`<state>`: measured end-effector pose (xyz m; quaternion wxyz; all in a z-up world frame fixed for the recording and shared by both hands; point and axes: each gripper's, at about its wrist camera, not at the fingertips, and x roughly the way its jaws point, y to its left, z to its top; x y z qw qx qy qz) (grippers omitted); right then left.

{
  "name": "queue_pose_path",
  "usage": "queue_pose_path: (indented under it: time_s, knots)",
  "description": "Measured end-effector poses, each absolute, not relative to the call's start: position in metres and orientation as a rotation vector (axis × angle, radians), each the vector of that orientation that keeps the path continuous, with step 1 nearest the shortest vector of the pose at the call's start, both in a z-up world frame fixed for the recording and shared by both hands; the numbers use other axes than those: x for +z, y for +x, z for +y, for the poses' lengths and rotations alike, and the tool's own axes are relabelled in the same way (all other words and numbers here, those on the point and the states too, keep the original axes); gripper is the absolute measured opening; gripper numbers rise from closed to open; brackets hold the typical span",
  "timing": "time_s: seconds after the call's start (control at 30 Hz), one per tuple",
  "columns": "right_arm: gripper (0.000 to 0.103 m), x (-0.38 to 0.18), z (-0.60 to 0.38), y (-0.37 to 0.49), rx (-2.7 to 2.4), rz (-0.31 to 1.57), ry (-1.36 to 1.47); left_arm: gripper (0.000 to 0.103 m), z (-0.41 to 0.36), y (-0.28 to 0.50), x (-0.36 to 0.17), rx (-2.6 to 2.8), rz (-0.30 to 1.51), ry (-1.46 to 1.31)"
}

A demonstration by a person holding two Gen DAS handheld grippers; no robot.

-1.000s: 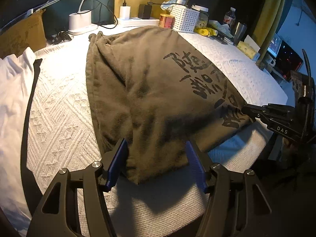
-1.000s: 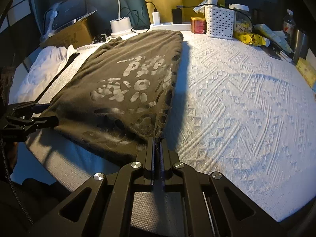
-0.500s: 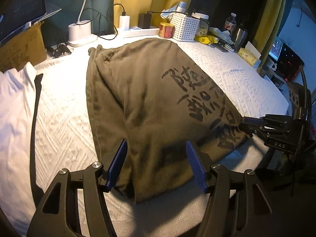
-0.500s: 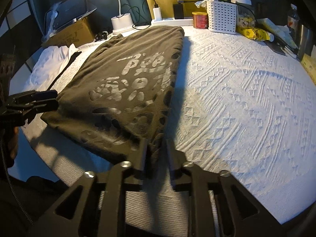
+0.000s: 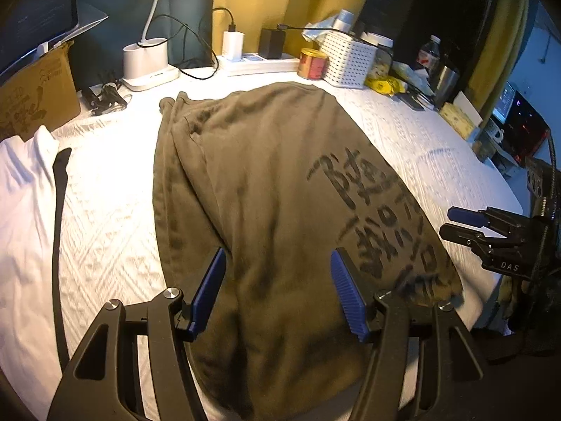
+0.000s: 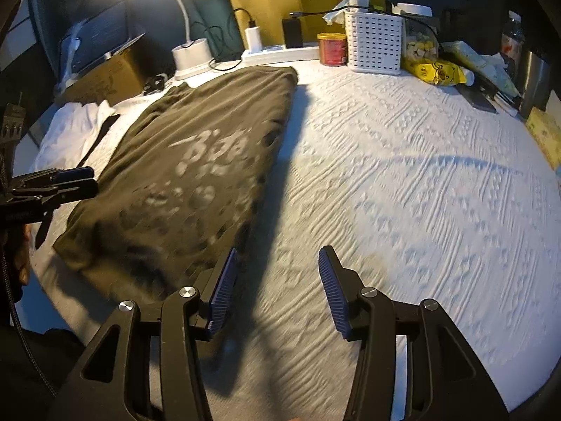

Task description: Fold small clothes

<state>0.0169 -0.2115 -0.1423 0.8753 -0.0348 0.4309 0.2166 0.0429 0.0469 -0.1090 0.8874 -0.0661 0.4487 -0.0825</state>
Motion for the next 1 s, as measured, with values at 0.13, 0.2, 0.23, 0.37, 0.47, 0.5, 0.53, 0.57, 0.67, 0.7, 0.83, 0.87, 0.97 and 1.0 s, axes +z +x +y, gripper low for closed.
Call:
queue_pose_path:
  time_s: [0.13,0.2,0.23,0.37,0.47,0.5,0.53,0.57,0.67,0.7,0.83,0.87,0.97,1.0]
  knots:
    - [0.067,-0.14,-0.215,0.036,0.44,0.895,-0.066,0.082,0.054,0.057,-0.106,-0.164,0.92,-0.16]
    - [0.068,-0.138,-0.216,0.047,0.438,0.89,-0.059,0.082,0.057,0.064,-0.107,-0.16,0.922,-0.16]
    - [0.068,-0.138,-0.216,0.051,0.437,0.888,-0.058,0.082,0.058,0.069,-0.107,-0.157,0.922,-0.159]
    - [0.068,-0.137,-0.217,0.072,0.429,0.888,-0.057,0.082,0.063,0.085,-0.107,-0.149,0.921,-0.152]
    - [0.068,-0.137,-0.215,0.088,0.424,0.89,-0.058,0.082,0.069,0.099,-0.109,-0.133,0.921,-0.147]
    - [0.068,-0.137,-0.215,0.093,0.423,0.89,-0.059,0.082,0.071,0.102,-0.11,-0.129,0.921,-0.147]
    - [0.068,-0.137,-0.214,0.098,0.424,0.89,-0.059,0.082,0.074,0.107,-0.111,-0.124,0.92,-0.147]
    - [0.068,-0.137,-0.214,0.102,0.424,0.888,-0.059,0.082,0.077,0.111,-0.112,-0.121,0.921,-0.146]
    - [0.068,-0.136,-0.211,0.117,0.424,0.879,-0.056,0.082,0.085,0.123,-0.114,-0.107,0.916,-0.145]
    - [0.068,-0.136,-0.211,0.122,0.424,0.877,-0.054,0.082,0.088,0.127,-0.115,-0.102,0.912,-0.147]
    - [0.068,-0.136,-0.203,0.142,0.428,0.875,-0.04,0.082,0.099,0.148,-0.121,-0.084,0.903,-0.159]
    - [0.068,-0.136,-0.2,0.147,0.432,0.873,-0.039,0.082,0.101,0.151,-0.122,-0.082,0.902,-0.161]
    - [0.068,-0.135,-0.191,0.16,0.445,0.867,-0.039,0.082,0.109,0.167,-0.129,-0.07,0.905,-0.156]
    - [0.068,-0.135,-0.188,0.164,0.449,0.866,-0.042,0.082,0.111,0.172,-0.13,-0.065,0.907,-0.154]
